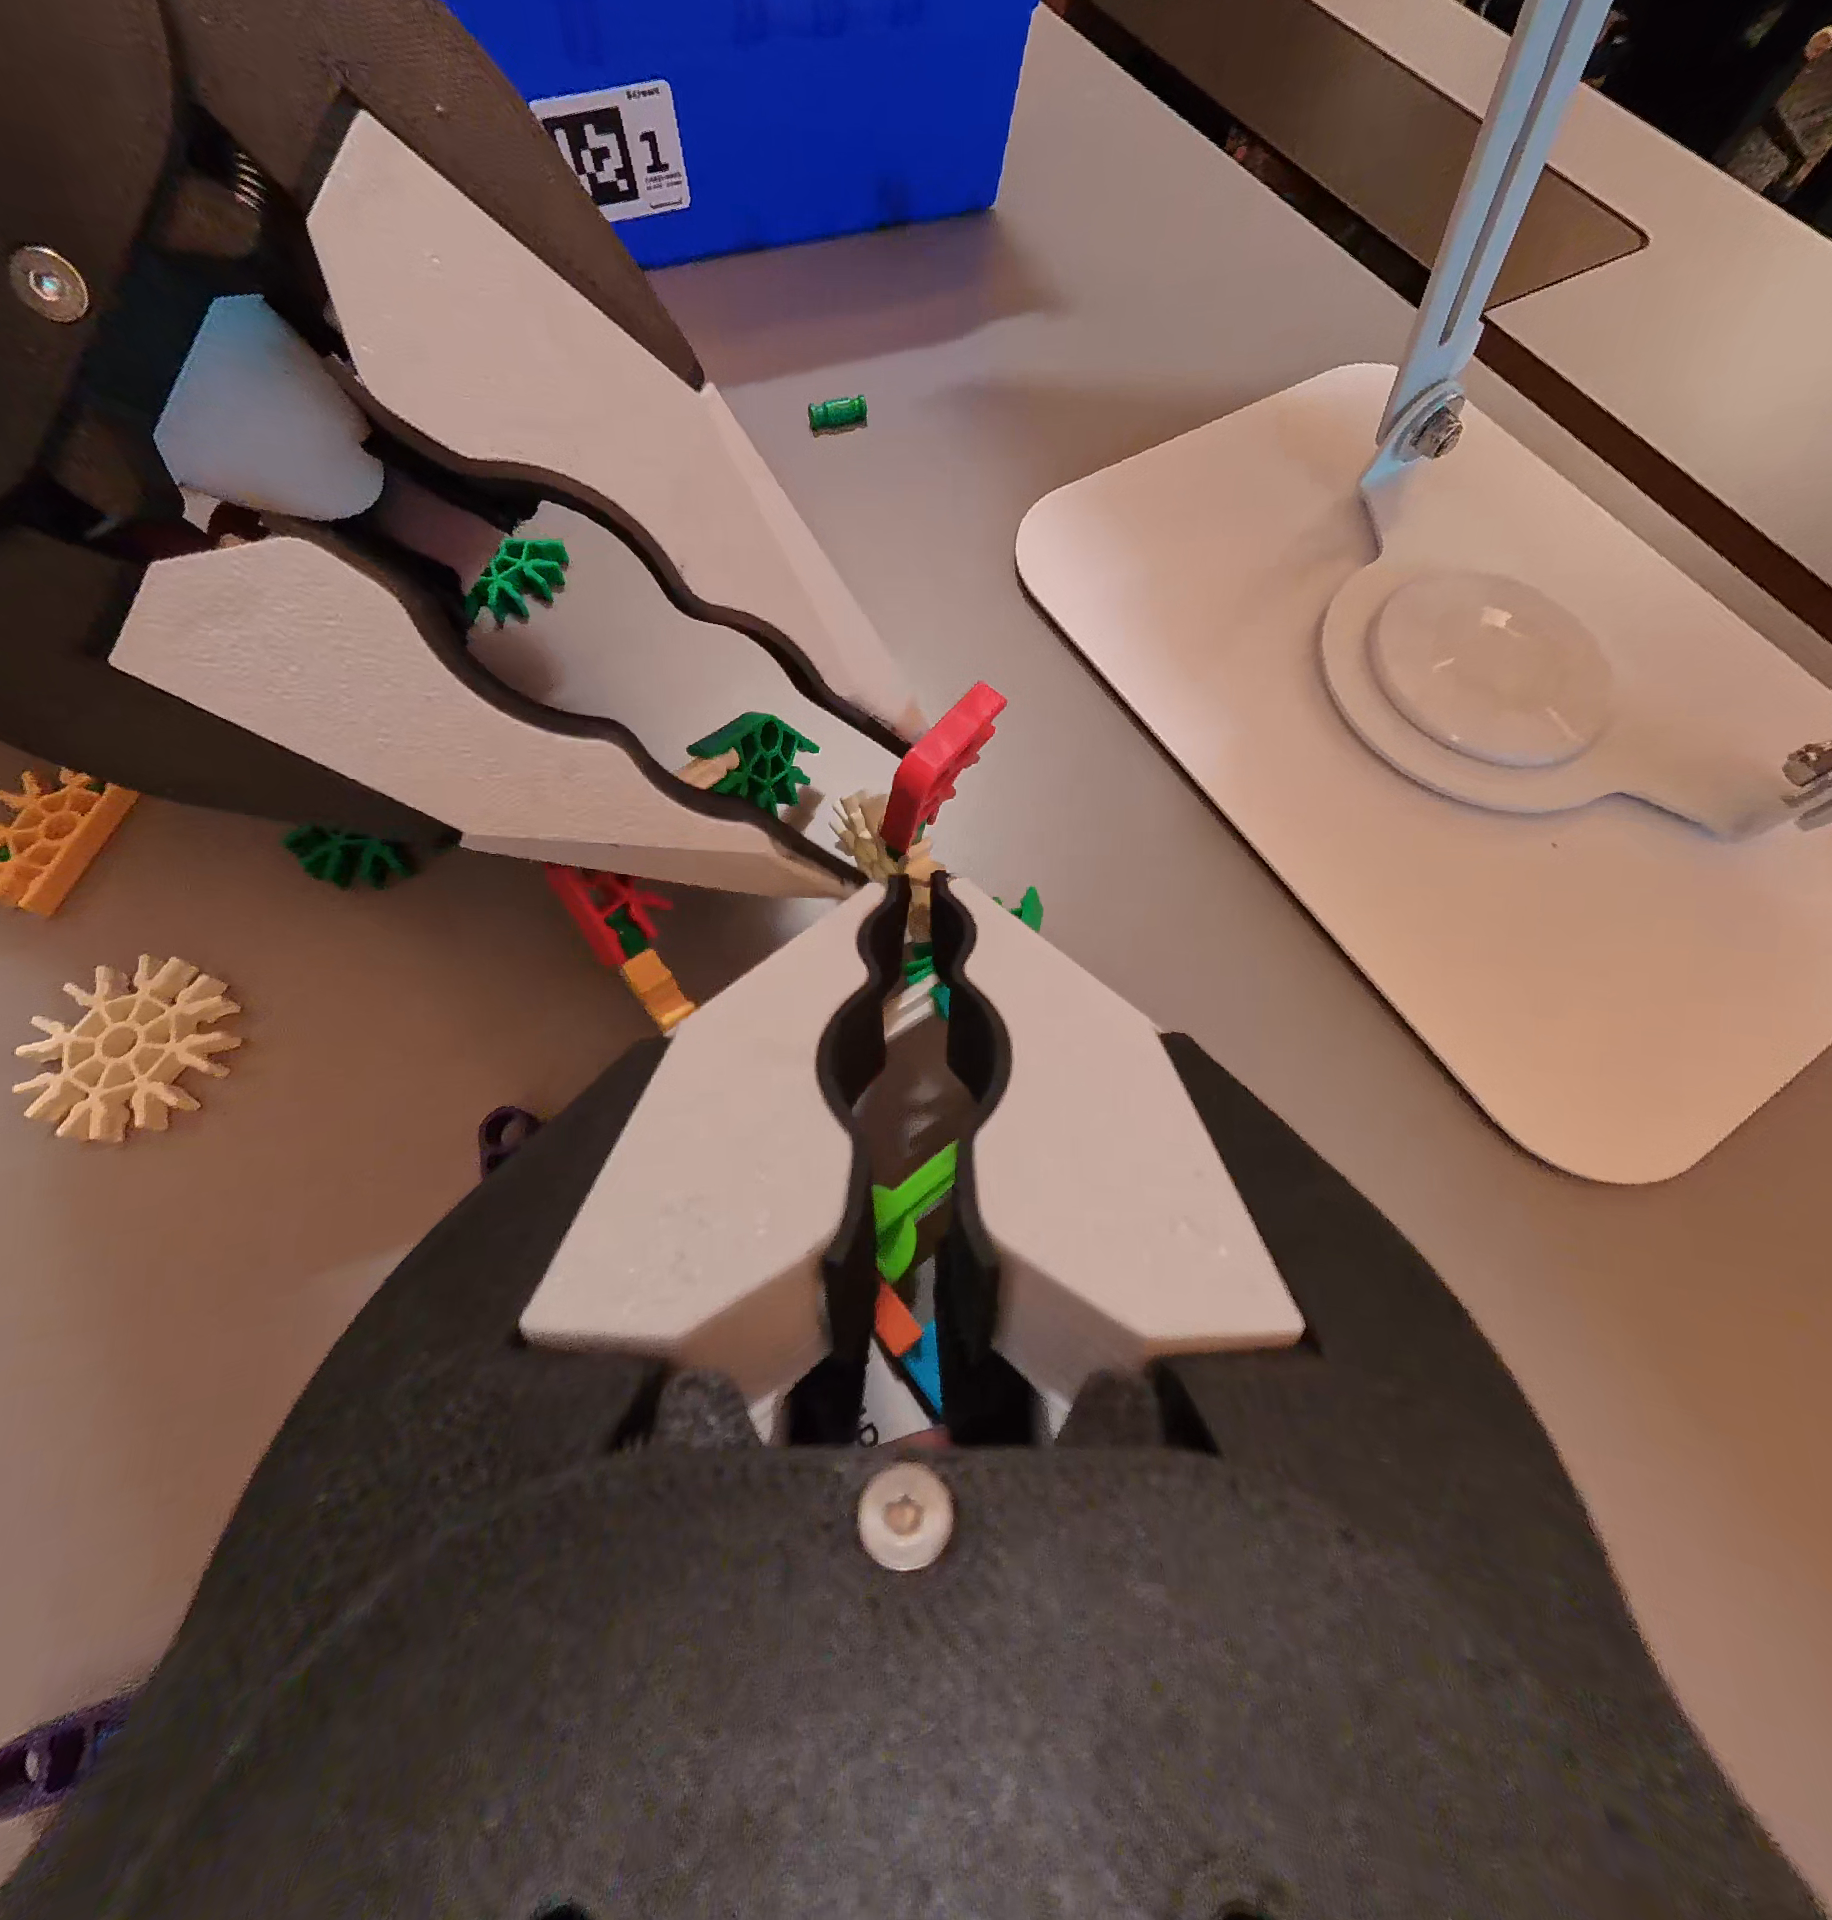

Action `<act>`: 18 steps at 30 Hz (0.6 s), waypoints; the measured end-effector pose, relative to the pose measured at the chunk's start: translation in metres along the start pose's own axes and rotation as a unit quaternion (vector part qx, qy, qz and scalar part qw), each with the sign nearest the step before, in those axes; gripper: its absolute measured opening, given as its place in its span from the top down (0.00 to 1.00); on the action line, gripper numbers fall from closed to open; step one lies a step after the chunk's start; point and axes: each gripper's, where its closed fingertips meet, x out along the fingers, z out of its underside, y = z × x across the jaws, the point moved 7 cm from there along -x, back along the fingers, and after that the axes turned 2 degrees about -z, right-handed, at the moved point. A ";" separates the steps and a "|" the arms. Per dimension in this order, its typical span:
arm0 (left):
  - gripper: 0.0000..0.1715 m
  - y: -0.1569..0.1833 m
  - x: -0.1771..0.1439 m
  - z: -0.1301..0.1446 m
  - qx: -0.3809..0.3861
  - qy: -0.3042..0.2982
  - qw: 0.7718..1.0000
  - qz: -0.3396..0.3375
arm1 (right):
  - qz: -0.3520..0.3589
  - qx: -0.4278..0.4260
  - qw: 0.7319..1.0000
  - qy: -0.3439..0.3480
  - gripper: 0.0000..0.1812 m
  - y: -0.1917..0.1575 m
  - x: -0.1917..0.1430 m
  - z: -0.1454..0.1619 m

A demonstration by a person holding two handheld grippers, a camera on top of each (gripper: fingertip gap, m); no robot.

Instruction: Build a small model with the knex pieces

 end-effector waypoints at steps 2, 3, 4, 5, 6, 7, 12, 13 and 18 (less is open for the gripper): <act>0.90 -0.001 0.001 0.000 -0.004 0.000 1.000 -0.002 | 0.004 0.002 1.000 0.002 1.00 0.001 0.001 0.000; 0.90 -0.002 0.001 0.000 -0.005 0.000 1.000 -0.003 | 0.005 0.003 1.000 0.004 1.00 0.001 0.001 0.000; 0.91 -0.003 0.002 0.001 -0.006 0.000 1.000 -0.003 | 0.006 0.004 1.000 0.005 1.00 0.001 0.002 0.000; 0.91 -0.003 0.002 0.001 -0.009 -0.001 1.000 -0.002 | 0.006 0.004 1.000 0.006 1.00 0.000 0.002 0.001; 0.91 -0.004 0.002 0.001 -0.012 -0.002 1.000 -0.001 | 0.007 0.003 1.000 0.006 1.00 0.000 0.003 0.001; 0.91 -0.004 0.002 0.002 -0.012 -0.001 1.000 0.000 | 0.008 0.002 1.000 0.005 1.00 0.000 0.003 0.001; 0.92 -0.006 0.001 0.004 -0.012 0.008 1.000 0.006 | 0.012 -0.005 1.000 0.003 1.00 -0.002 0.003 0.001; 0.92 -0.006 0.001 0.005 -0.008 0.011 1.000 0.007 | 0.012 -0.006 1.000 0.003 1.00 -0.002 0.004 0.001; 0.92 -0.008 0.002 0.007 0.005 0.028 0.999 0.017 | 0.011 -0.006 1.000 0.004 1.00 -0.002 0.003 0.001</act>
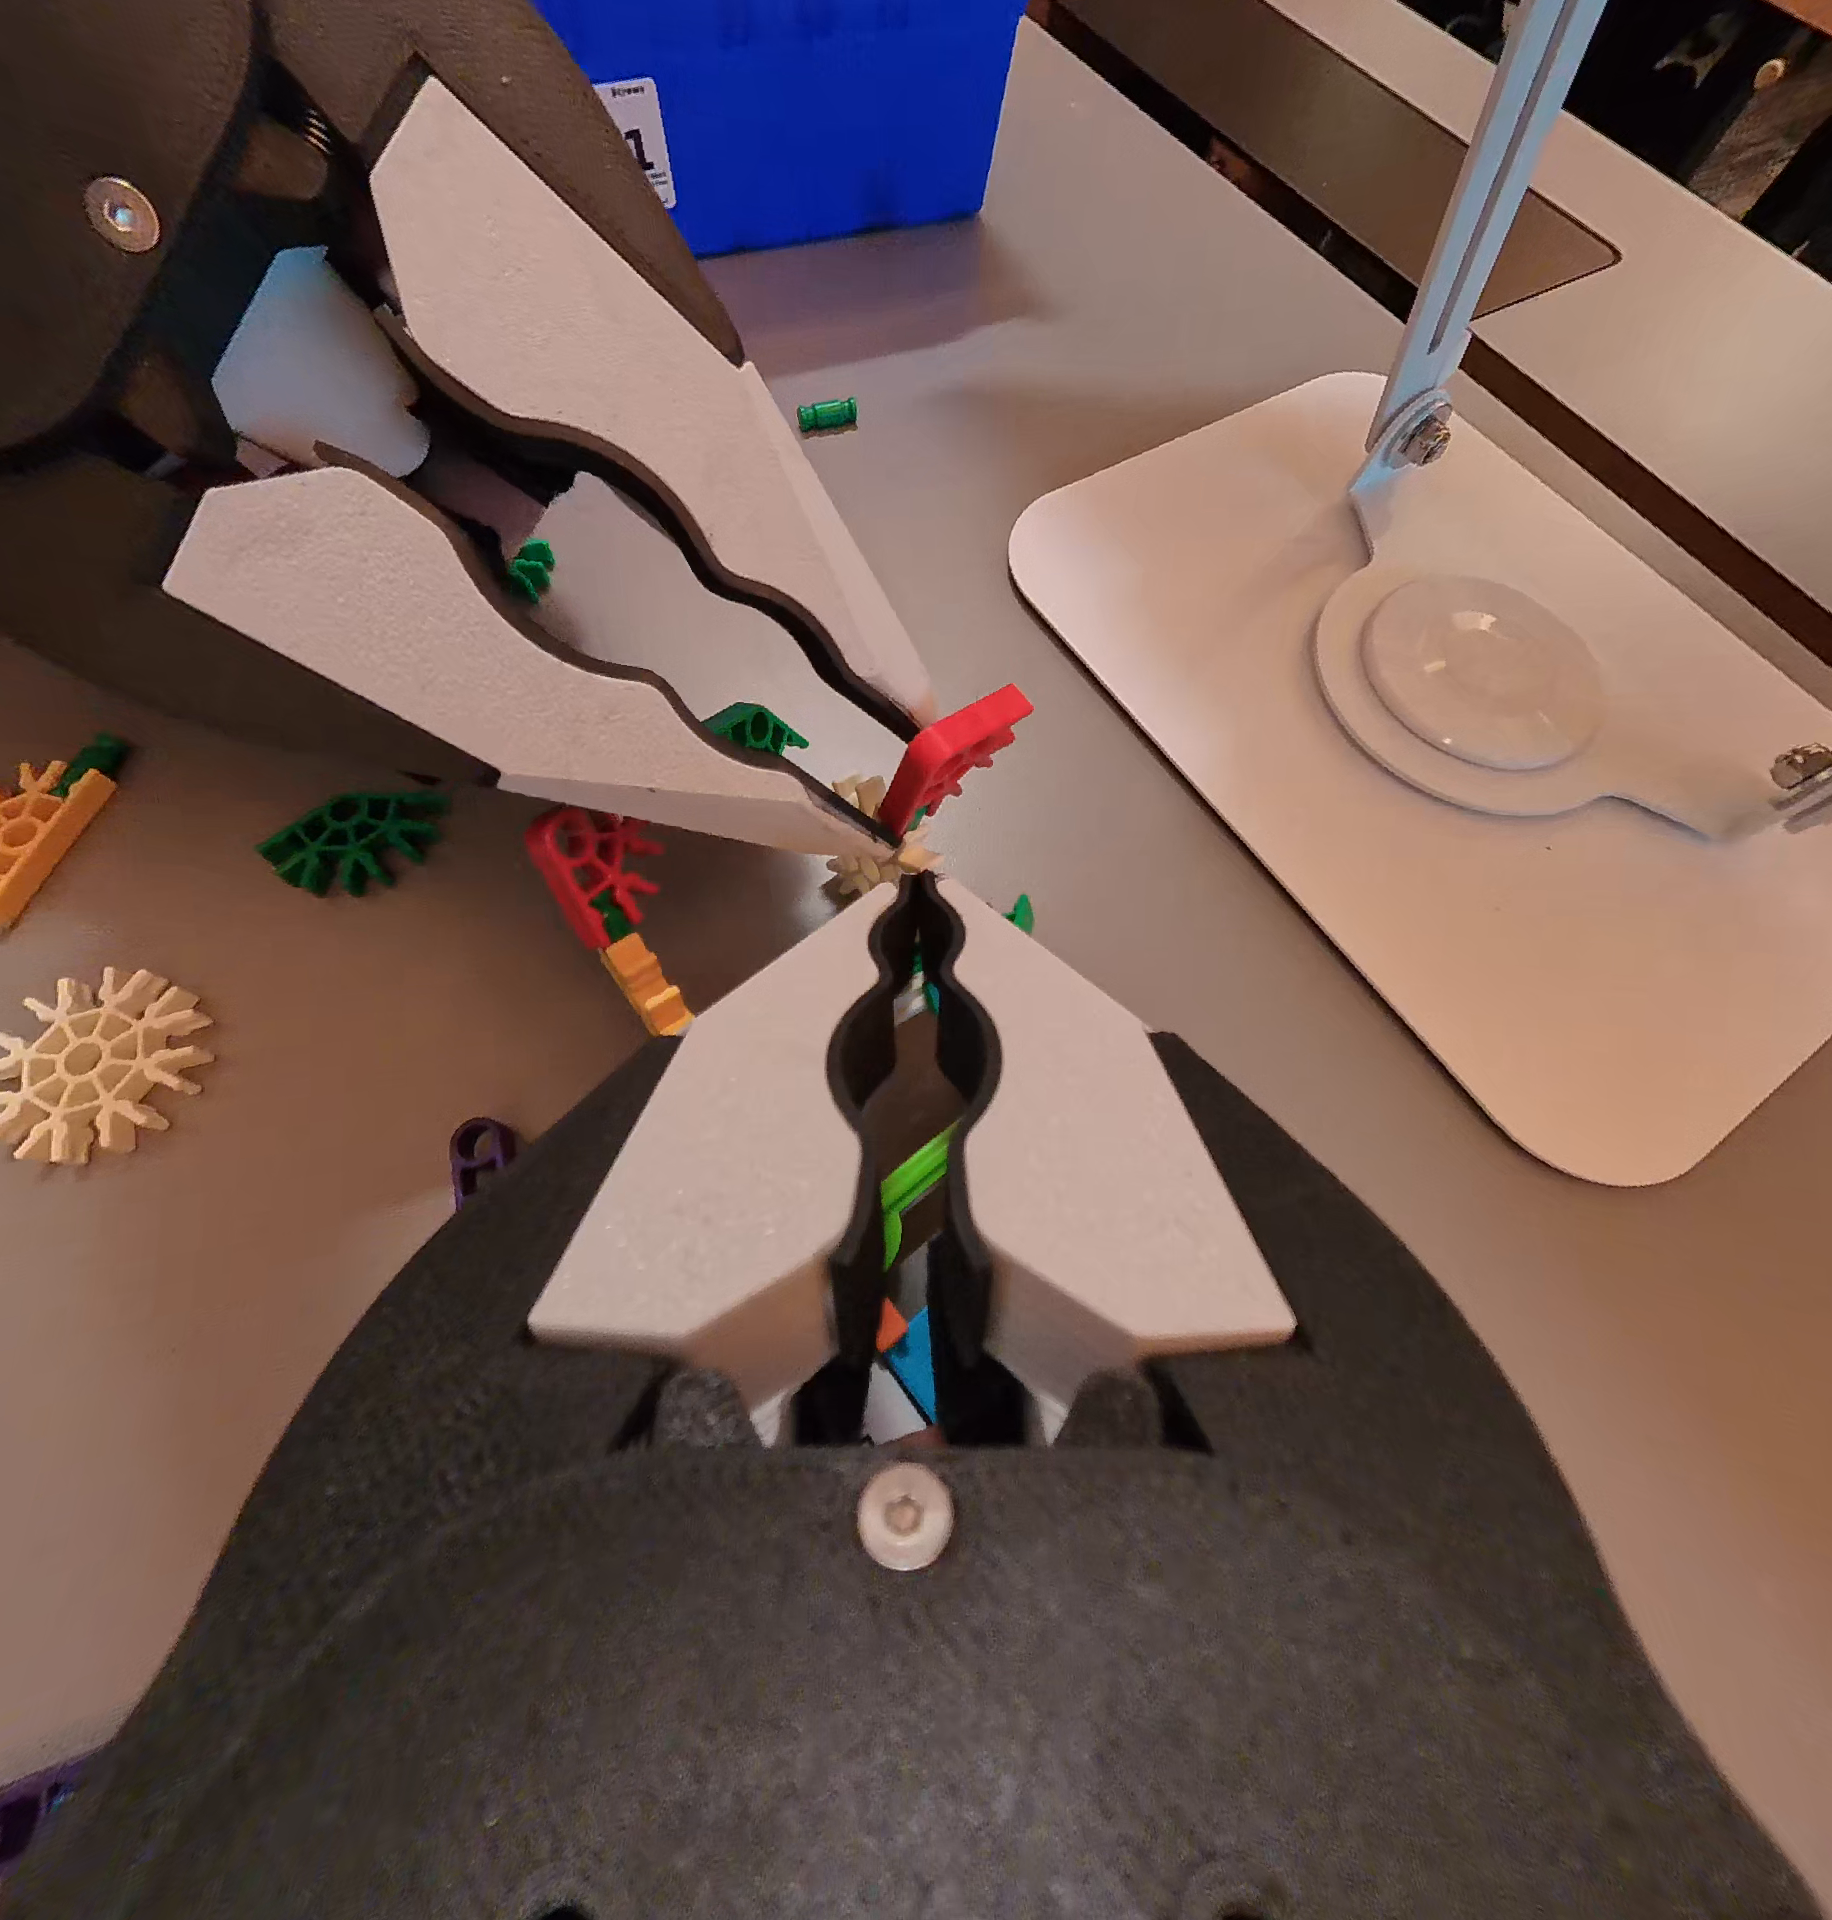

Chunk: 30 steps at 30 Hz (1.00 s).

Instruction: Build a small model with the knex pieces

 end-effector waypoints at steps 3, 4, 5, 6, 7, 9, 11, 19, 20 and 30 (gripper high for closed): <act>0.92 -0.002 0.000 0.002 -0.002 0.013 1.000 0.014 | 0.000 -0.002 1.000 0.000 1.00 0.000 0.000 0.000; 0.92 -0.002 0.000 0.002 -0.004 0.017 1.000 0.019 | -0.001 -0.003 1.000 0.000 1.00 -0.001 0.000 0.000; 0.92 -0.003 0.000 0.003 -0.004 0.020 1.000 0.022 | -0.008 -0.004 1.000 -0.002 1.00 -0.002 0.001 0.000; 0.92 -0.004 0.001 0.004 -0.007 0.022 0.999 0.023 | -0.015 -0.006 1.000 -0.005 1.00 -0.004 0.002 0.001; 0.92 -0.004 0.001 0.004 -0.006 0.025 0.999 0.025 | -0.012 -0.011 1.000 -0.007 1.00 -0.006 0.002 0.000; 0.92 -0.006 -0.001 0.007 -0.004 0.019 0.999 0.028 | 0.000 -0.022 1.000 -0.005 1.00 -0.006 0.001 -0.001; 0.92 -0.008 -0.006 0.009 -0.011 0.020 0.999 0.027 | -0.015 -0.009 1.000 0.000 1.00 -0.006 -0.002 -0.001; 0.88 -0.015 -0.015 0.011 -0.039 0.005 0.999 0.031 | 0.013 0.020 0.999 0.047 0.99 0.025 -0.048 -0.012; 0.88 -0.015 -0.017 0.010 -0.039 0.001 0.999 0.036 | 0.017 0.025 0.998 0.047 0.98 0.030 -0.055 -0.011; 0.64 0.002 -0.036 0.012 -0.071 -0.031 0.990 0.122 | 0.057 0.023 0.998 0.030 0.92 0.062 -0.088 0.011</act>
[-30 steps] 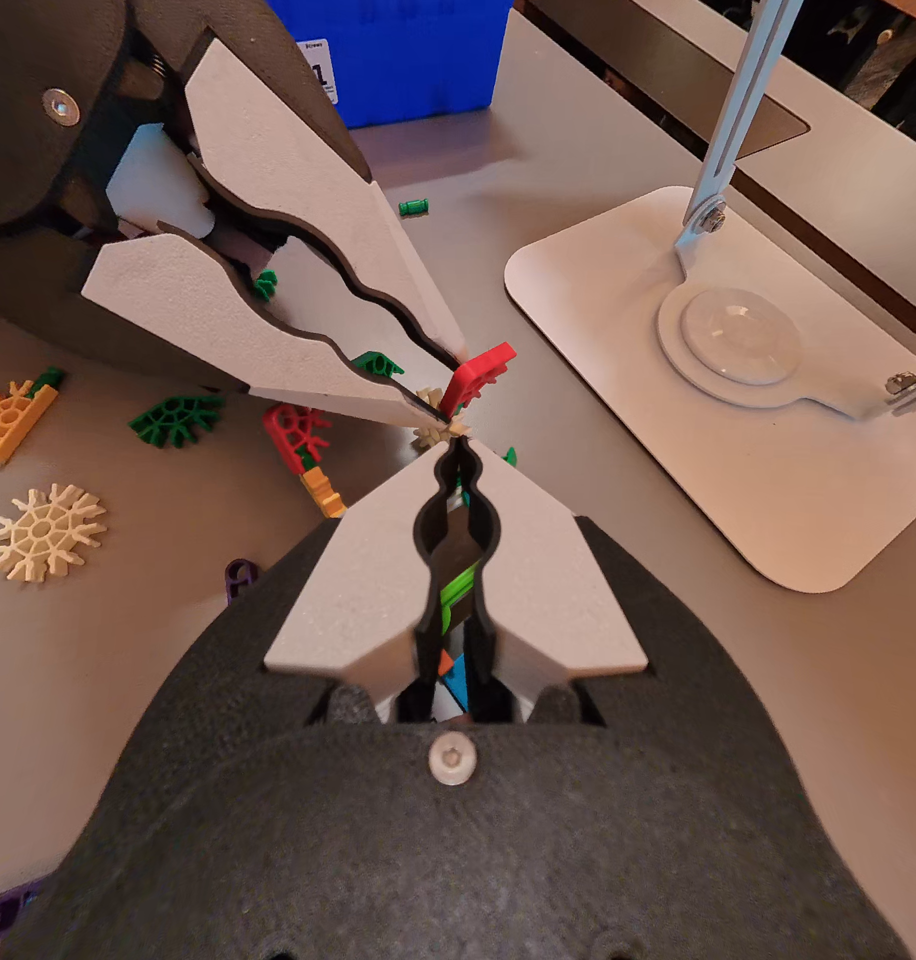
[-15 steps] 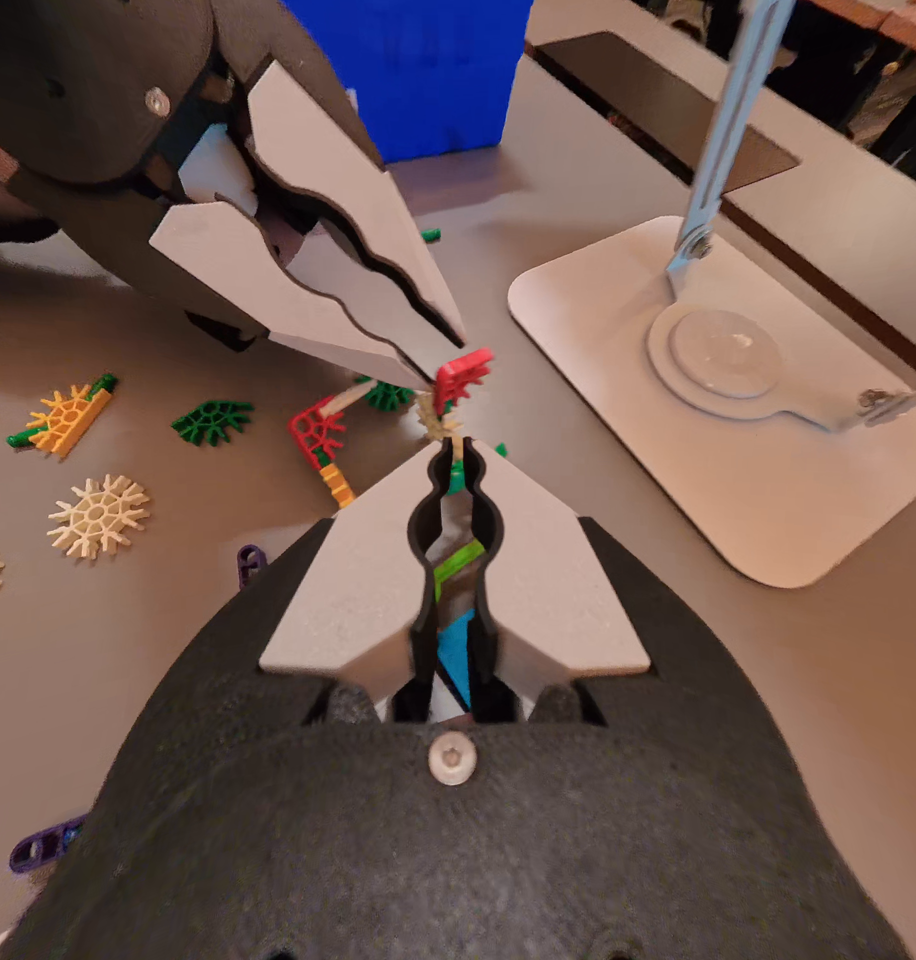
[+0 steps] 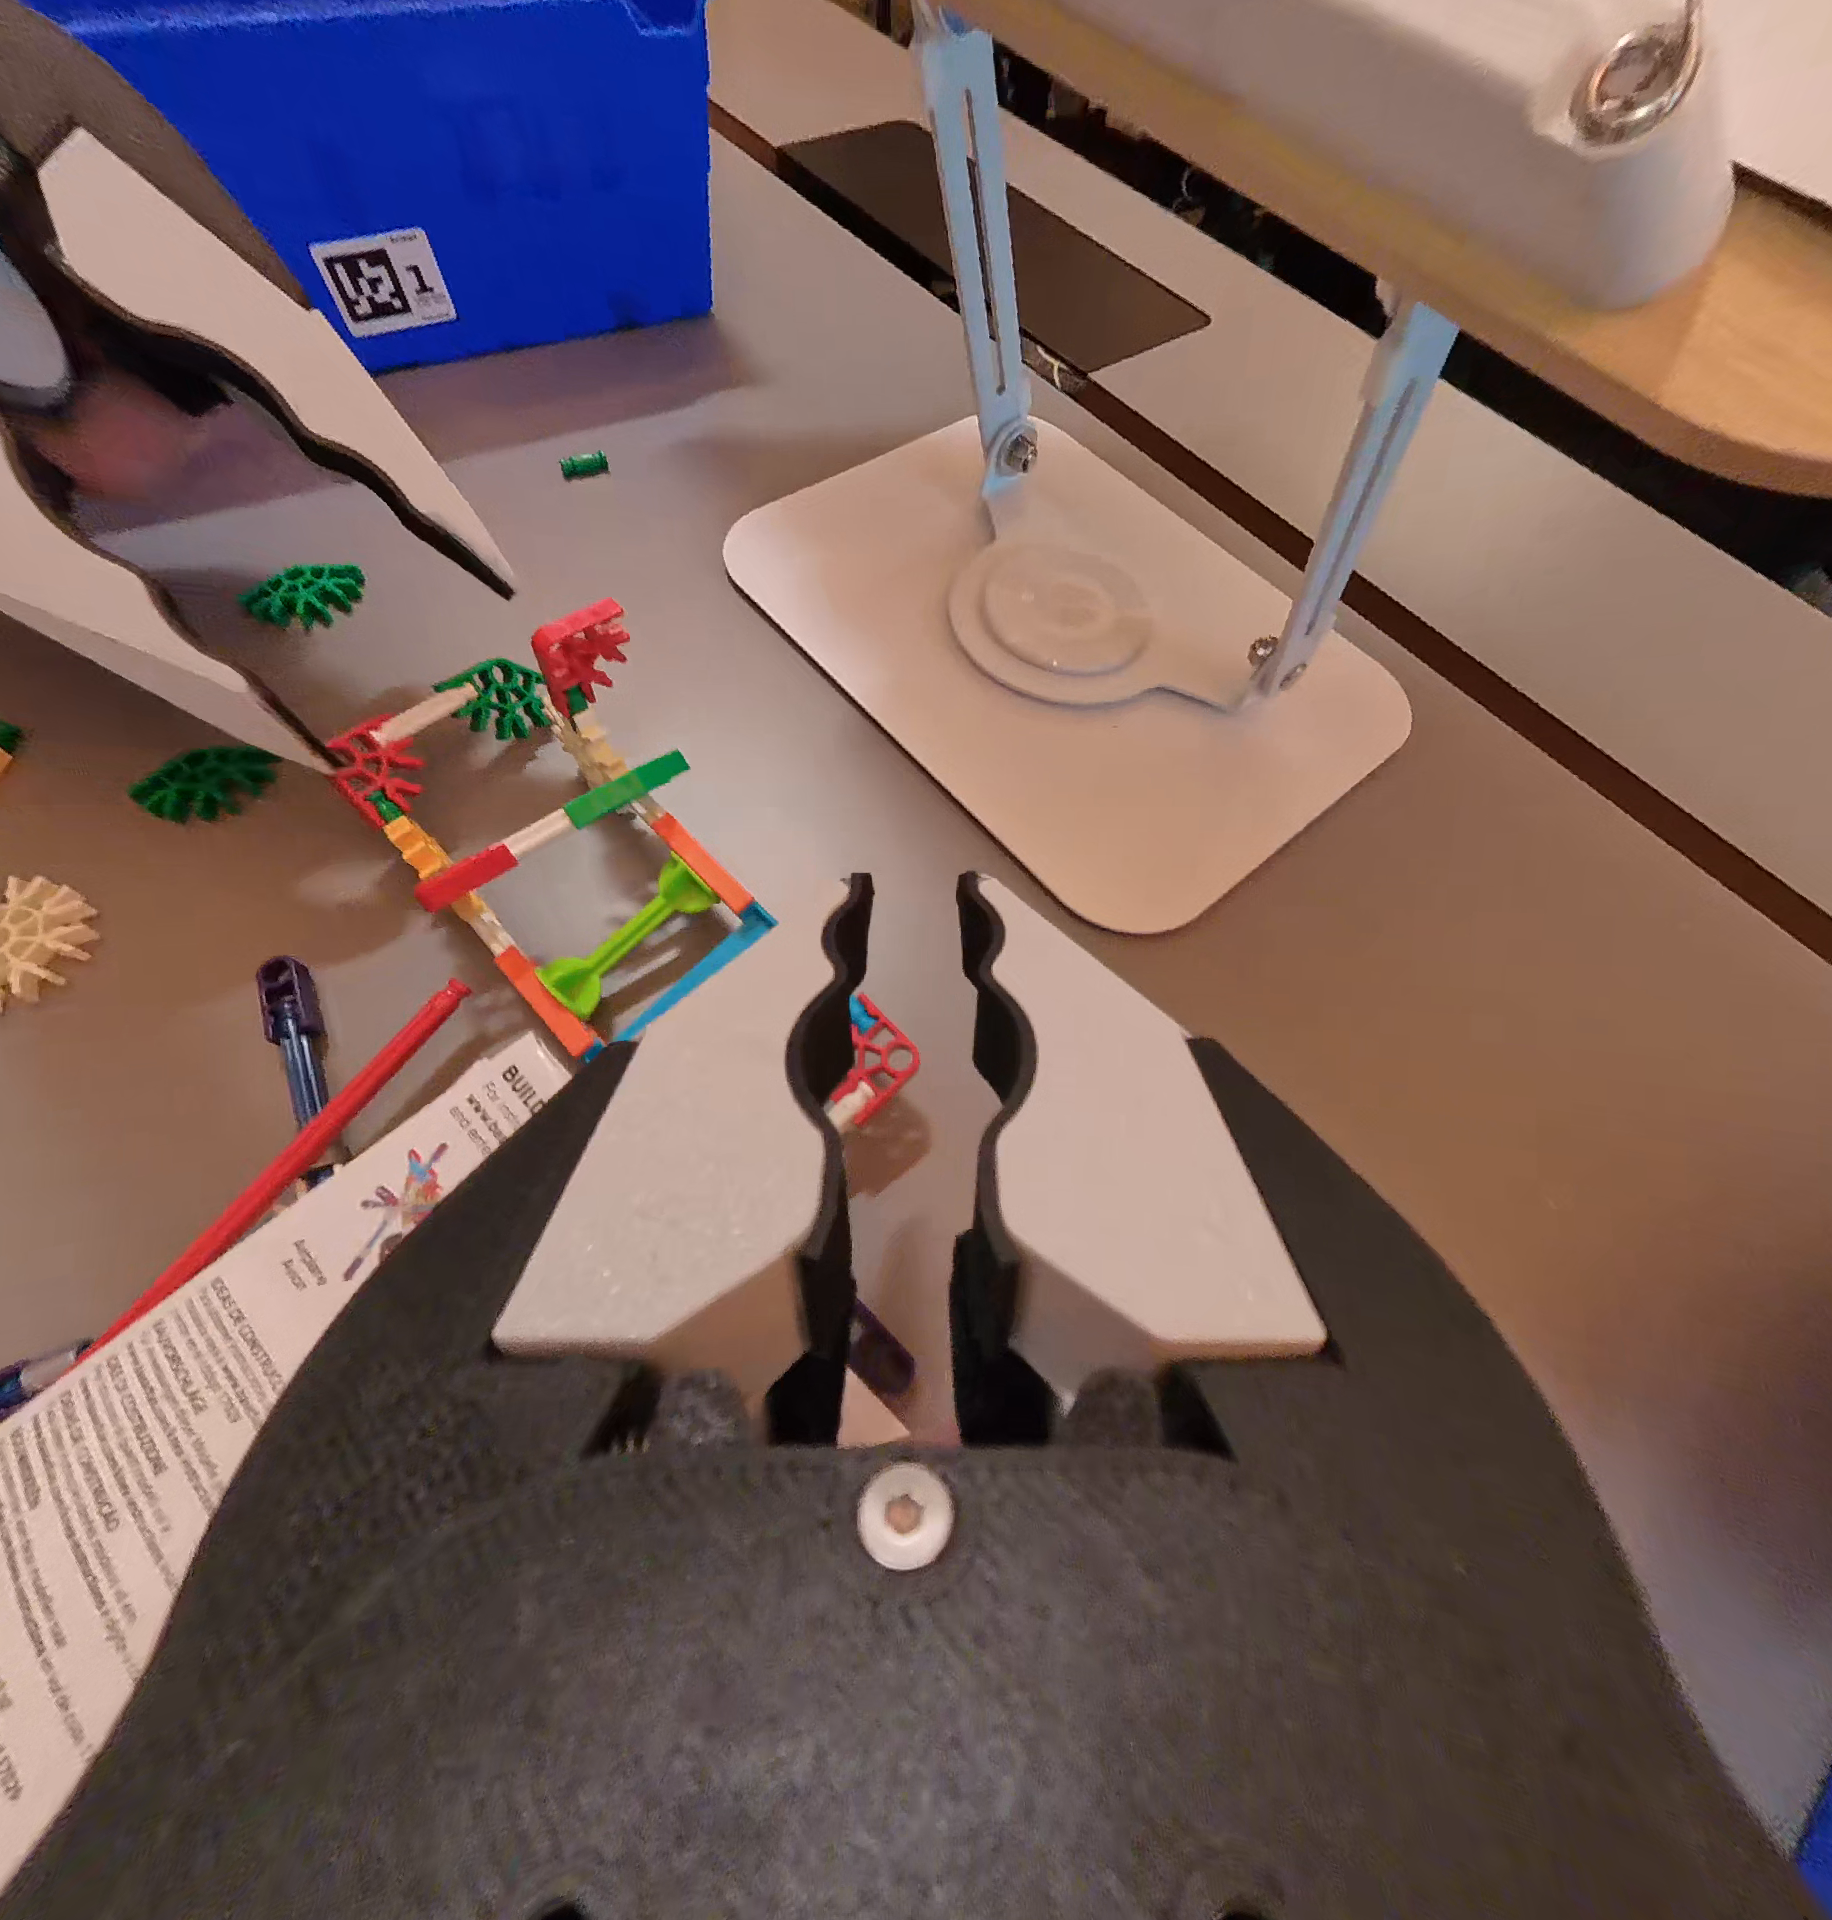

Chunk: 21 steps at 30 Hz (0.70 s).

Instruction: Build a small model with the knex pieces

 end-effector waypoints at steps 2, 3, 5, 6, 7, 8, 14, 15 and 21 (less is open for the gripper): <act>0.61 -0.001 0.002 0.003 -0.017 -0.010 1.000 0.007 | -0.003 -0.002 1.000 -0.008 0.90 -0.001 0.002 0.004; 0.59 -0.001 0.003 0.004 -0.018 -0.015 1.000 0.007 | -0.006 -0.004 1.000 -0.011 0.90 -0.002 0.004 0.005; 0.57 -0.002 0.004 0.009 -0.019 -0.032 0.999 0.005 | -0.014 -0.011 1.000 -0.016 0.89 -0.006 0.007 0.006; 0.56 -0.003 0.004 0.010 -0.017 -0.035 0.999 -0.001 | -0.021 -0.016 1.000 -0.017 0.89 -0.009 0.008 0.006; 0.56 -0.002 0.002 0.010 -0.018 -0.037 0.999 0.001 | -0.028 -0.020 0.999 -0.019 0.88 -0.012 0.010 0.006; 0.55 -0.002 0.001 0.011 -0.022 -0.044 0.999 0.005 | -0.035 -0.025 0.999 -0.019 0.88 -0.016 0.013 0.006; 0.56 0.003 0.004 0.012 -0.032 -0.072 0.997 0.011 | -0.062 -0.062 0.995 -0.050 0.87 -0.040 0.036 0.011; 0.55 0.004 0.005 0.013 -0.036 -0.079 0.996 0.012 | -0.061 -0.066 0.994 -0.056 0.87 -0.043 0.040 0.012; 0.64 0.003 0.019 0.017 -0.063 -0.098 0.993 -0.013 | -0.045 -0.089 0.991 -0.092 0.91 -0.049 0.055 0.021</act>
